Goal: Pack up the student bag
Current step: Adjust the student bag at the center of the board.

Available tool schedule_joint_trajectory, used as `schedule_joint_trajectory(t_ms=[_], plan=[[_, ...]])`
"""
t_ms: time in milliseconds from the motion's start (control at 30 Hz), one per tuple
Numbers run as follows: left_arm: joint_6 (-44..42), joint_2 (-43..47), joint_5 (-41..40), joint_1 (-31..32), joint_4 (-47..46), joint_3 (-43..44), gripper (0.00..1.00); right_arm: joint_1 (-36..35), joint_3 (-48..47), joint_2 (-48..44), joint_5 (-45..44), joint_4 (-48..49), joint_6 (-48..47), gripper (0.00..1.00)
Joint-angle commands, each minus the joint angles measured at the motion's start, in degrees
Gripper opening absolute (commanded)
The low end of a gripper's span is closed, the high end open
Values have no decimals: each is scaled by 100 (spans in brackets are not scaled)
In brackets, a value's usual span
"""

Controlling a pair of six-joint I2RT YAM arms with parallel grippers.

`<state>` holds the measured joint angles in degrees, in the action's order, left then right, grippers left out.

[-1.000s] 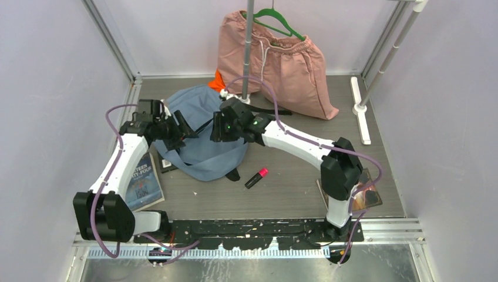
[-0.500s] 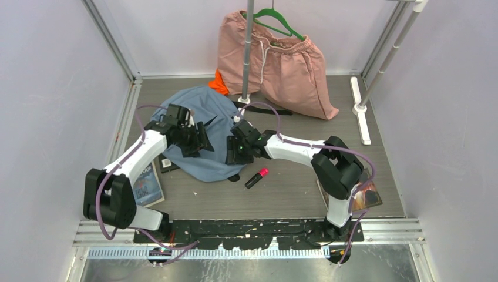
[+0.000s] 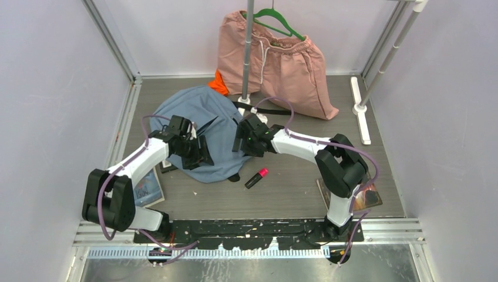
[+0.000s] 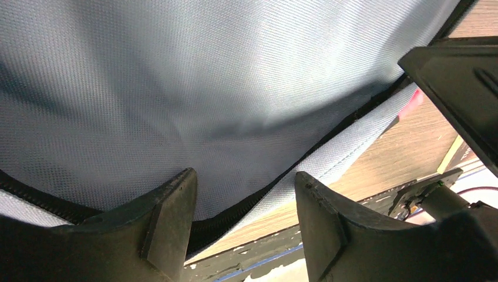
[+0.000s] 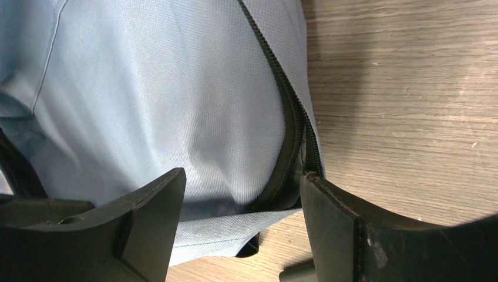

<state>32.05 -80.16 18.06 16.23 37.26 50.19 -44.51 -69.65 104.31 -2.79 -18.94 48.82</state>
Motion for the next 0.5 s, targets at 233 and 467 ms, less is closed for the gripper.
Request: schedule_joint_trajectory(t_ms=[233, 467], plan=[[11, 396, 206, -6, -110, 25, 63, 73, -288, 77, -243, 252, 163, 69], [47, 531, 333, -1, -188, 53, 63, 185, -554, 314, 443, 501, 58, 58]])
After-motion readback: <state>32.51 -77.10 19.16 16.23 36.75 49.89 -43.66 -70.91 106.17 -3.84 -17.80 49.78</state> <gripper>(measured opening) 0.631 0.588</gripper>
